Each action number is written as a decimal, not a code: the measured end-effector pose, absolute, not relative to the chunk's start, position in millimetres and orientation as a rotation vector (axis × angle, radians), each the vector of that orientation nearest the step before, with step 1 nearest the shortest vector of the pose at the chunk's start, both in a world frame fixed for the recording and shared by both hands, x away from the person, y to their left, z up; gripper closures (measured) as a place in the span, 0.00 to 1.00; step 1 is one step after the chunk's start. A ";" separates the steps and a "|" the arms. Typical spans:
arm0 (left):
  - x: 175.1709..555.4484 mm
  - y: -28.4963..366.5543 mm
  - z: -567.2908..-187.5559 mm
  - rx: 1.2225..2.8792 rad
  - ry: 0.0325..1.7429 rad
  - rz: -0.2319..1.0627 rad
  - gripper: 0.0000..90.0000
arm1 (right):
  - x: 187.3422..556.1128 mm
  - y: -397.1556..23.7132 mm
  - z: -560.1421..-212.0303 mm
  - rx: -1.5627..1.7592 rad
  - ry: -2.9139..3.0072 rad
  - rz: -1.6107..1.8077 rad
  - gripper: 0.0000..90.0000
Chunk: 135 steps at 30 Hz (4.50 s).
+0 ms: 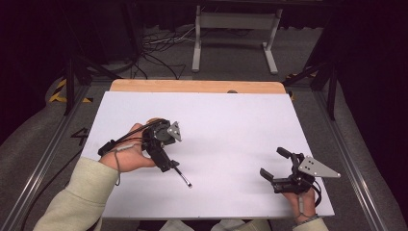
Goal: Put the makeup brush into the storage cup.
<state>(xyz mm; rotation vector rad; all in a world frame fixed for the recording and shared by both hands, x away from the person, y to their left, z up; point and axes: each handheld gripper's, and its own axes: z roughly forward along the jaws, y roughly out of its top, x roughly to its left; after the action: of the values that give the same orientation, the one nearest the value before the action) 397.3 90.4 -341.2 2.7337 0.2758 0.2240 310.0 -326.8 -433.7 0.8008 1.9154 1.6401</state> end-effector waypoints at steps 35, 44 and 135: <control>407.6 68.9 -397.6 2.872 0.224 0.097 0.07 | 312.4 -326.6 -433.9 0.820 1.939 1.682 0.00; 407.5 65.8 -413.6 2.892 0.199 0.073 0.12 | 313.1 -326.6 -434.5 0.839 1.939 1.690 0.00; 400.5 82.2 -359.9 2.738 0.210 0.122 0.92 | 313.8 -326.9 -436.4 0.878 1.943 1.727 0.00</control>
<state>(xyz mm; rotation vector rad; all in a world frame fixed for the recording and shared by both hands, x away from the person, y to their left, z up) 400.5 82.2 -359.9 2.7384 0.2105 0.1216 313.8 -326.9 -436.4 0.8780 1.9433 1.7274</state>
